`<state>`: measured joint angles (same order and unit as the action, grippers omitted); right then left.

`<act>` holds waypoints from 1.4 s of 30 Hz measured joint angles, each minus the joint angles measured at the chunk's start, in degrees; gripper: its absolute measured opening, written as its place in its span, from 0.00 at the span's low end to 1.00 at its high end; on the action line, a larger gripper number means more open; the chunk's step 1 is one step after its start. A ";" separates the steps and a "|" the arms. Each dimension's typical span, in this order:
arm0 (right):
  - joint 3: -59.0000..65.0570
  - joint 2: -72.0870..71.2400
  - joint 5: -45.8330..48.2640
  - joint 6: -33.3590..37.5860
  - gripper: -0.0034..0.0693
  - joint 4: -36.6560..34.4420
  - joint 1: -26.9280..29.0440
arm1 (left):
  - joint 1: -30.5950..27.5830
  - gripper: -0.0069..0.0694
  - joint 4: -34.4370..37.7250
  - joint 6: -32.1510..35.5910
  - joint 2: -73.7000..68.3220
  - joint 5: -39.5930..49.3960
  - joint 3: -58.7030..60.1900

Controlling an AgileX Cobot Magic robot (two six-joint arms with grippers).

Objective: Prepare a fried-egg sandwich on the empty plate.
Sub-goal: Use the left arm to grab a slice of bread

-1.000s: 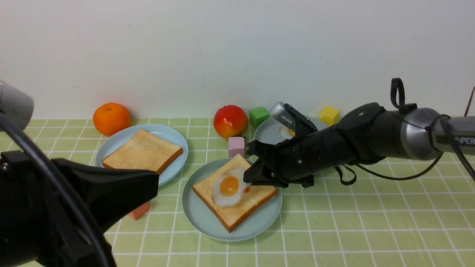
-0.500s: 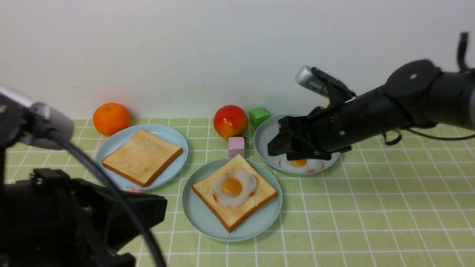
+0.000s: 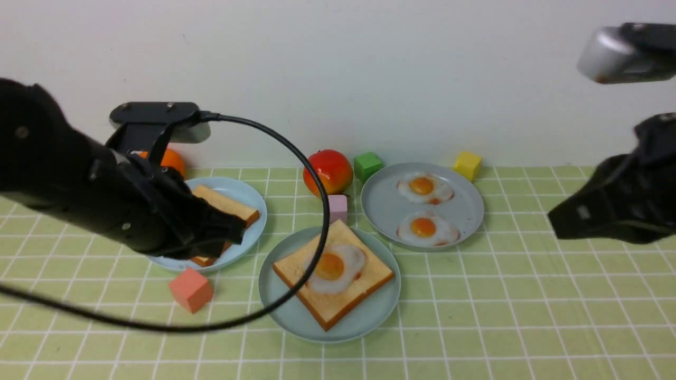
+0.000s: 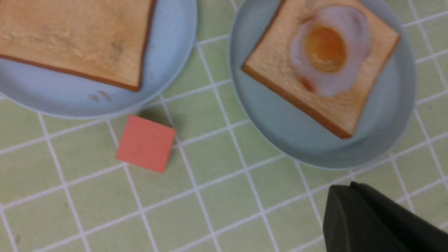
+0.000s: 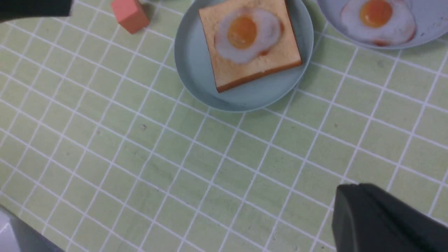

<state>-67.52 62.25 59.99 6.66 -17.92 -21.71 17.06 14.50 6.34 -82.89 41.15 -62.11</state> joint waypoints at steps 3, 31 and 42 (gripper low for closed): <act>1.71 -4.45 -0.02 -0.12 0.05 0.12 0.00 | -2.09 0.07 -0.36 2.21 -5.98 -0.08 -3.33; 4.50 -12.30 2.86 -0.38 0.07 -3.95 0.00 | -2.69 0.60 -20.70 3.36 -34.86 -20.37 -15.42; 4.50 -12.35 2.86 -0.38 0.08 -4.04 0.00 | -2.69 0.29 -21.89 3.62 -35.72 -18.36 -16.34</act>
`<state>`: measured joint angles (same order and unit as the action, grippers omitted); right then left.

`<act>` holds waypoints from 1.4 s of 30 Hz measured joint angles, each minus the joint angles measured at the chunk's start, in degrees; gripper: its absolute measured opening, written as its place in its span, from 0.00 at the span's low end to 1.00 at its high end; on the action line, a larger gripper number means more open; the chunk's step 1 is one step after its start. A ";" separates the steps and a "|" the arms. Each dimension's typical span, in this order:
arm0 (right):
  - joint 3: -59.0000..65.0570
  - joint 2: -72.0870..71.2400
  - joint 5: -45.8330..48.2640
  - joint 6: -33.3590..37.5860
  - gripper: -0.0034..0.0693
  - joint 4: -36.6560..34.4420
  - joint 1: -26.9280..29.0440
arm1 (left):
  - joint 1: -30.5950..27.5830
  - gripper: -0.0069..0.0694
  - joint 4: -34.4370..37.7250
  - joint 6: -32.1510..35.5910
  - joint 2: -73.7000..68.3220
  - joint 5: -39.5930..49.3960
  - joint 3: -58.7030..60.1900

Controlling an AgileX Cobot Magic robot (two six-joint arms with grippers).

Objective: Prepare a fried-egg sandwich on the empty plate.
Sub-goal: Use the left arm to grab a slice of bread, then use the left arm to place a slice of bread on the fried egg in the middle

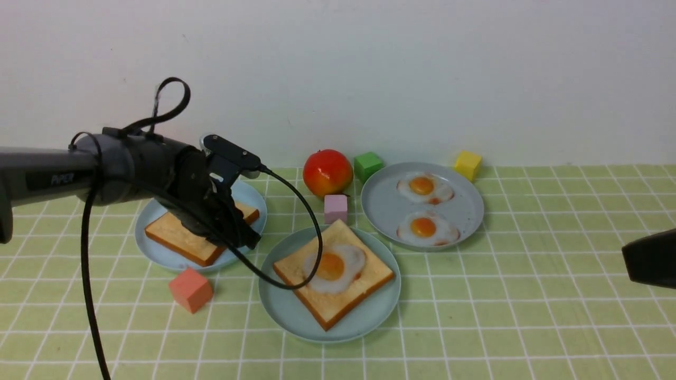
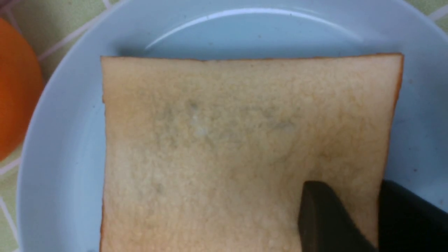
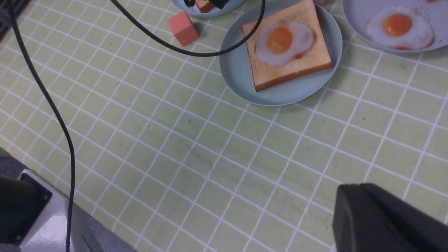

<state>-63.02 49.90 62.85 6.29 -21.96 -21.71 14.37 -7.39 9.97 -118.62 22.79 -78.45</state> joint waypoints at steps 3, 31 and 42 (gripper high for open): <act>-0.06 -0.67 0.00 0.06 0.09 0.13 0.00 | 0.00 0.24 -0.27 0.14 1.16 2.03 -0.38; 3.17 -15.60 2.80 1.12 0.09 7.19 0.00 | 25.76 0.13 -0.29 -1.19 10.54 9.24 -0.38; 4.46 -15.60 2.55 1.12 0.10 7.35 0.00 | 25.76 0.15 -1.62 -1.34 7.26 8.35 -0.38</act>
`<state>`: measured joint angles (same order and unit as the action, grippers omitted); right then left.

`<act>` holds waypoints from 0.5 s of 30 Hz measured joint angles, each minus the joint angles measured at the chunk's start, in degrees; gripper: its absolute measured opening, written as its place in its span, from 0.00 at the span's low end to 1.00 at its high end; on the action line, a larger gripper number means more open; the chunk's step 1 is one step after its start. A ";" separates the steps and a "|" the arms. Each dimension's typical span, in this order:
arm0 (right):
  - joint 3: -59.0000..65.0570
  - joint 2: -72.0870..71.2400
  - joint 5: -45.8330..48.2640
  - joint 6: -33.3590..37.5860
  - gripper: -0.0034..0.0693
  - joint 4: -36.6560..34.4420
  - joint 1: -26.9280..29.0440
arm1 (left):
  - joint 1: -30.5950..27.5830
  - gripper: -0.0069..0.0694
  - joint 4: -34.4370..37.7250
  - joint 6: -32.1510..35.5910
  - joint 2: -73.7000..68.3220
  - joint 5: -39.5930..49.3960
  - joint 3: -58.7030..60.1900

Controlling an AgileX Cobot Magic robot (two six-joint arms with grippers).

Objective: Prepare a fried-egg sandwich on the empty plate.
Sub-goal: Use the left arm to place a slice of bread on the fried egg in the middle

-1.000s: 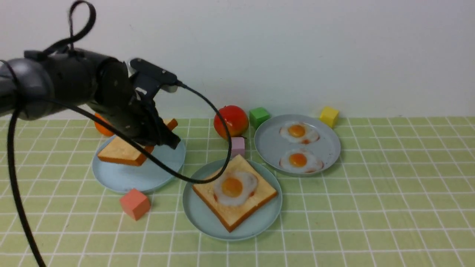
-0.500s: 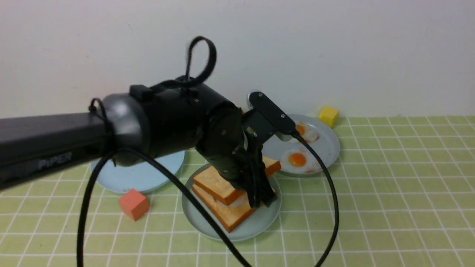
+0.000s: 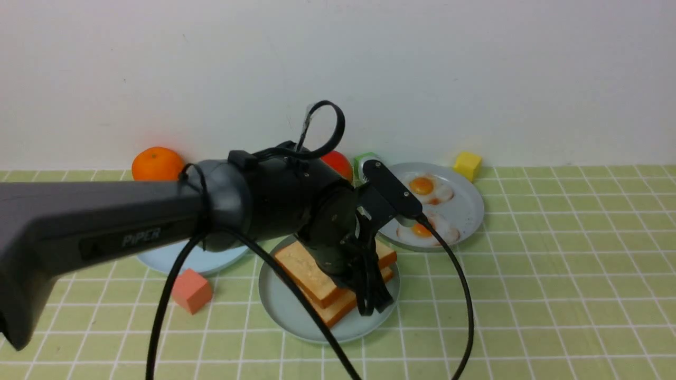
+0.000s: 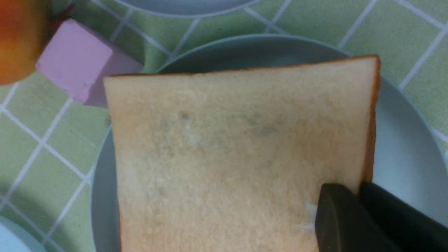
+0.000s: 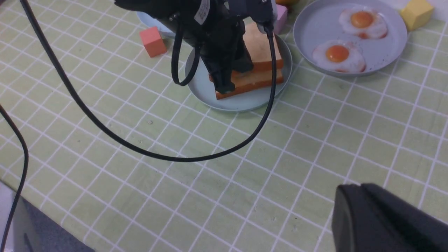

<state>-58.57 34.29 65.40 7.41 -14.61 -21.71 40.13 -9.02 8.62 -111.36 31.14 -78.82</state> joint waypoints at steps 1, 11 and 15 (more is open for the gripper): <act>0.00 0.00 0.00 0.00 0.10 0.00 0.00 | 0.02 0.16 0.00 0.00 -0.13 -0.07 0.00; 0.00 0.00 0.00 0.00 0.12 -1.02 0.00 | 0.02 0.47 0.00 0.00 -0.11 -0.02 0.00; 0.00 0.00 0.00 0.00 0.13 -1.08 0.00 | 0.02 0.57 0.28 0.00 0.67 1.70 0.00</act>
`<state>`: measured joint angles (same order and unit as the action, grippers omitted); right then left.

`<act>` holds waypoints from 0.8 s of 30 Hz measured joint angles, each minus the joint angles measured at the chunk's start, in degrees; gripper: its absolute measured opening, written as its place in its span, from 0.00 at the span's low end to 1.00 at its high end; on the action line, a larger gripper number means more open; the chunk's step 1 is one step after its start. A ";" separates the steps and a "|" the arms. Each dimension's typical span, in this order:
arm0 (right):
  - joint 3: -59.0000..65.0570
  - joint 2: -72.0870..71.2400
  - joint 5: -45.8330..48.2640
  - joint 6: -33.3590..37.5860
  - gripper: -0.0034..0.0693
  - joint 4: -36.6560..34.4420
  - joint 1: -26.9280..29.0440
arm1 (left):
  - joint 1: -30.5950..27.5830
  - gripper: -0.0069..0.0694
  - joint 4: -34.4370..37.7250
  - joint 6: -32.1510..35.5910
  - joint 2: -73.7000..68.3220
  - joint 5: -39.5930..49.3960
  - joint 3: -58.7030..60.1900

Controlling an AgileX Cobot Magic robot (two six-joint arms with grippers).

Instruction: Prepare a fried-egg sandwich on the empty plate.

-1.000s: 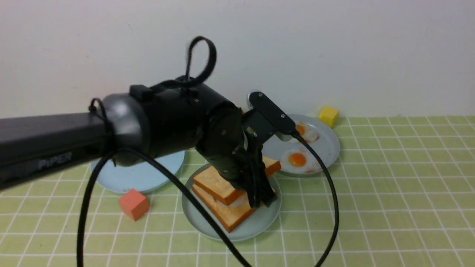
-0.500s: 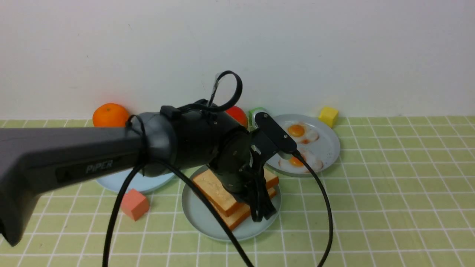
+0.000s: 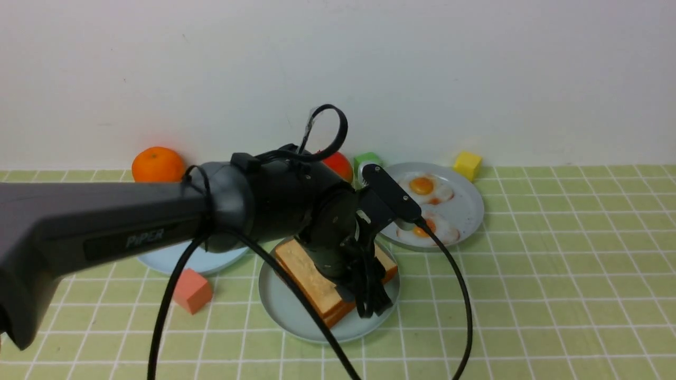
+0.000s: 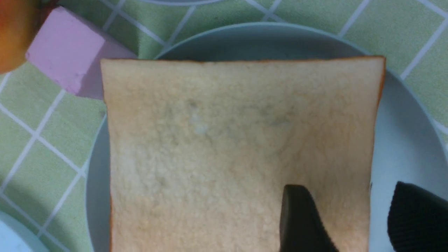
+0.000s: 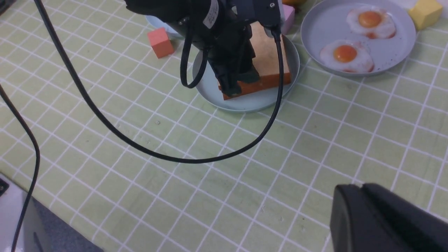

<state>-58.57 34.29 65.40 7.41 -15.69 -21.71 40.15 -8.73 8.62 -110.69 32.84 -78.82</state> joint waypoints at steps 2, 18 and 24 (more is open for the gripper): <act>0.00 0.00 0.00 0.00 0.13 0.06 0.00 | 0.00 0.58 0.19 -0.48 1.56 1.09 0.00; -5.06 -1.60 1.31 -9.34 0.15 15.68 0.00 | 0.00 0.07 5.19 -14.83 53.22 -0.60 15.06; 0.13 -8.62 3.99 -17.78 0.06 21.93 0.00 | 0.00 0.07 5.26 -16.71 82.13 -19.92 44.50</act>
<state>-58.44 25.67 69.39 -10.37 6.25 -21.71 40.15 -3.47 -8.09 -28.56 12.93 -34.32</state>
